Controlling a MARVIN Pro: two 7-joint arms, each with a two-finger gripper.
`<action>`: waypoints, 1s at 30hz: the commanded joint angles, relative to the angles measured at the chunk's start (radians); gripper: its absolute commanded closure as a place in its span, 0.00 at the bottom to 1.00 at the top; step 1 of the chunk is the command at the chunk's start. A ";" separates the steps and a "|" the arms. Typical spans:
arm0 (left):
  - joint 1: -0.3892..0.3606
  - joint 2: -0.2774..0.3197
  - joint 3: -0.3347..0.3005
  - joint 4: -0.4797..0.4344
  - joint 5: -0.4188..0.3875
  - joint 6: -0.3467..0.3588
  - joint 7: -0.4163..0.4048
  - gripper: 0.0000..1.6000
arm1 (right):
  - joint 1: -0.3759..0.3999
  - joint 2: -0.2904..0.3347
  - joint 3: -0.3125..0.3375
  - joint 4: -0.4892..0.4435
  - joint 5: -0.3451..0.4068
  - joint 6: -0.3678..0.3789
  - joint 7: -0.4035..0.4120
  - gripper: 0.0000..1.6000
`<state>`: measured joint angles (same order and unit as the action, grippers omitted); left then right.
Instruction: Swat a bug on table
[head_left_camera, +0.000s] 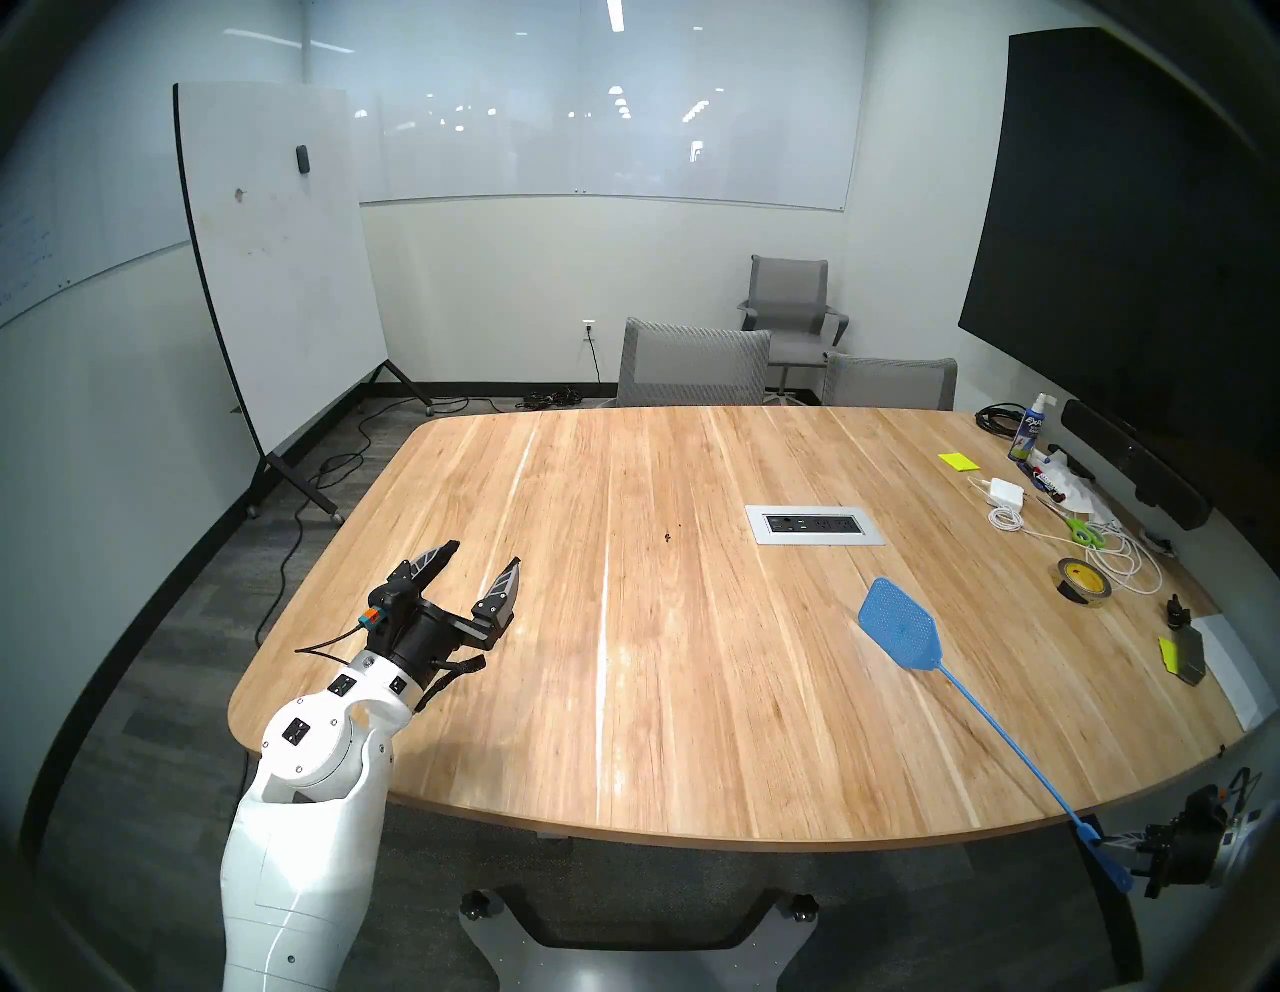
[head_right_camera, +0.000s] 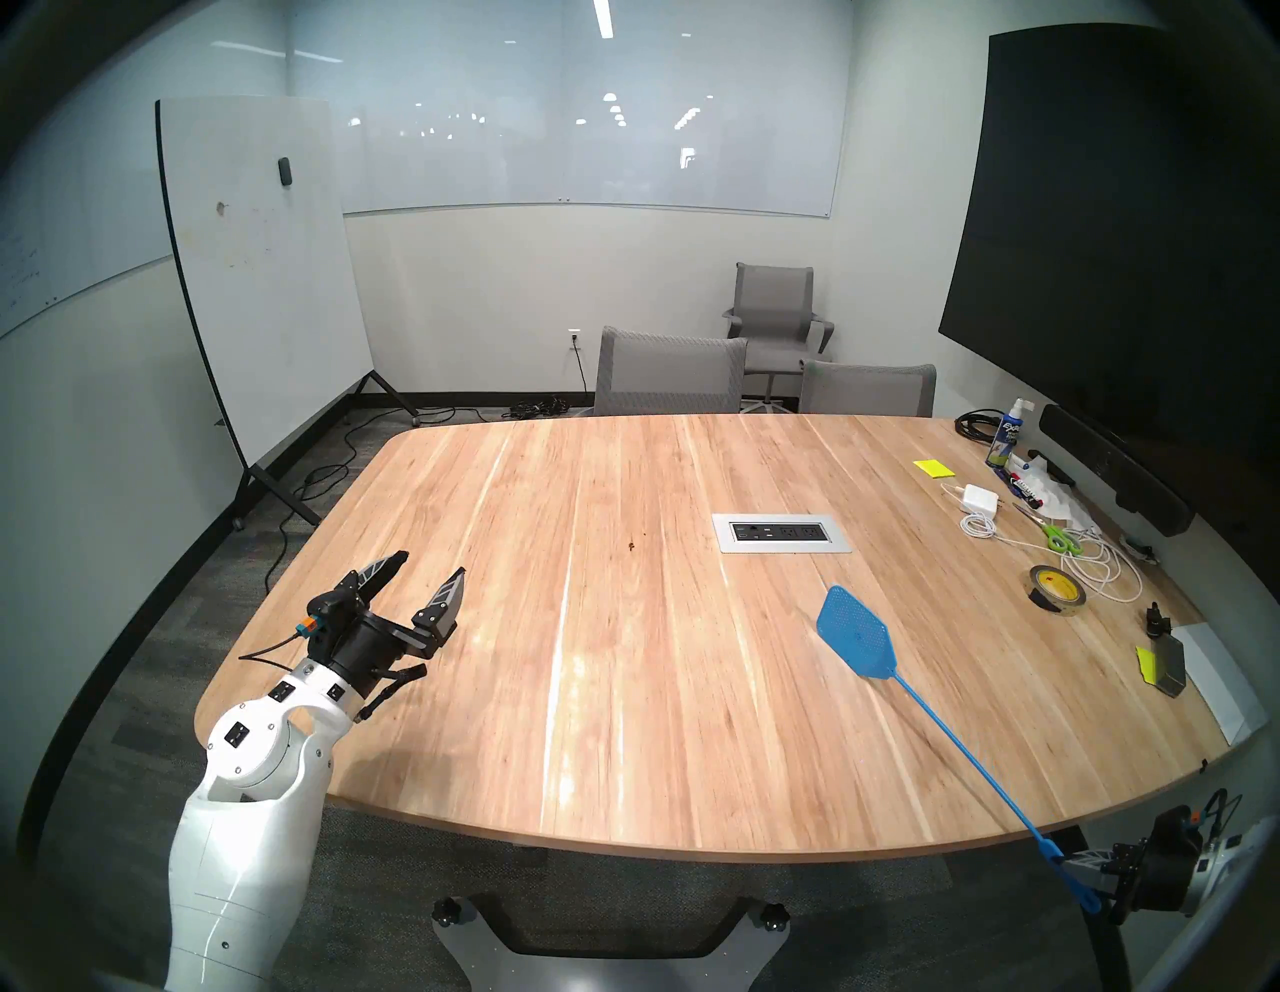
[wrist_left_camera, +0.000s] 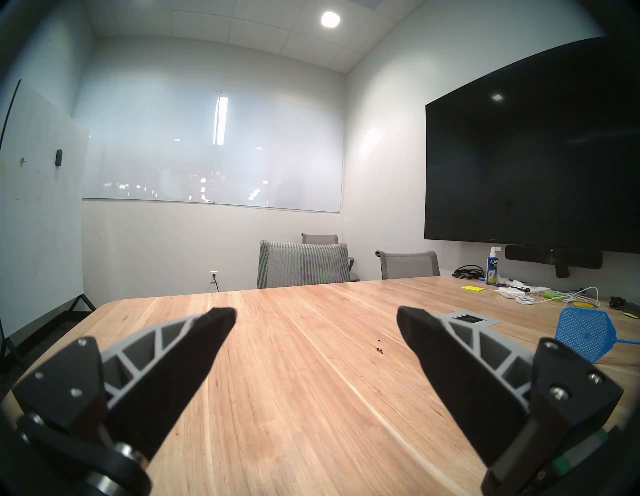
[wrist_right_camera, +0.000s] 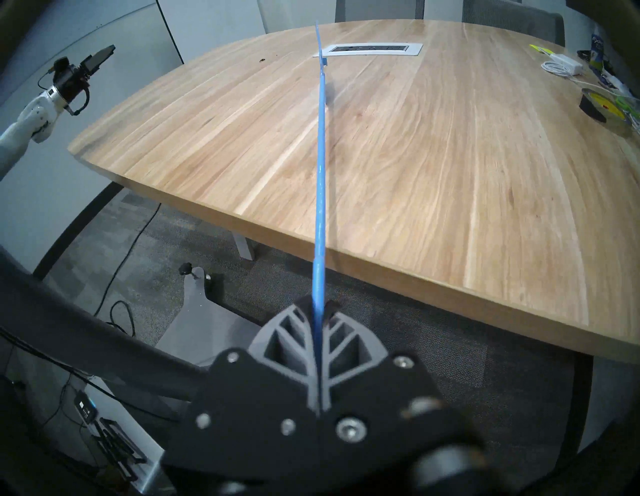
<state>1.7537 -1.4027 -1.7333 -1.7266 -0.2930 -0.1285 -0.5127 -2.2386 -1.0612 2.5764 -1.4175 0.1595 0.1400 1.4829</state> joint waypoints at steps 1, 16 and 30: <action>-0.003 0.002 -0.001 -0.020 0.002 0.001 0.000 0.00 | 0.010 0.021 -0.014 0.017 0.009 -0.001 0.001 1.00; -0.003 0.002 -0.001 -0.019 0.002 0.001 0.000 0.00 | 0.016 0.005 -0.018 -0.068 0.004 0.082 -0.008 0.00; -0.003 0.002 -0.001 -0.020 0.002 0.001 0.000 0.00 | 0.032 0.003 -0.025 -0.081 0.001 0.106 -0.025 0.00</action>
<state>1.7537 -1.4030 -1.7335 -1.7266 -0.2927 -0.1285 -0.5128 -2.2153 -1.0608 2.5495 -1.4866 0.1552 0.2397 1.4605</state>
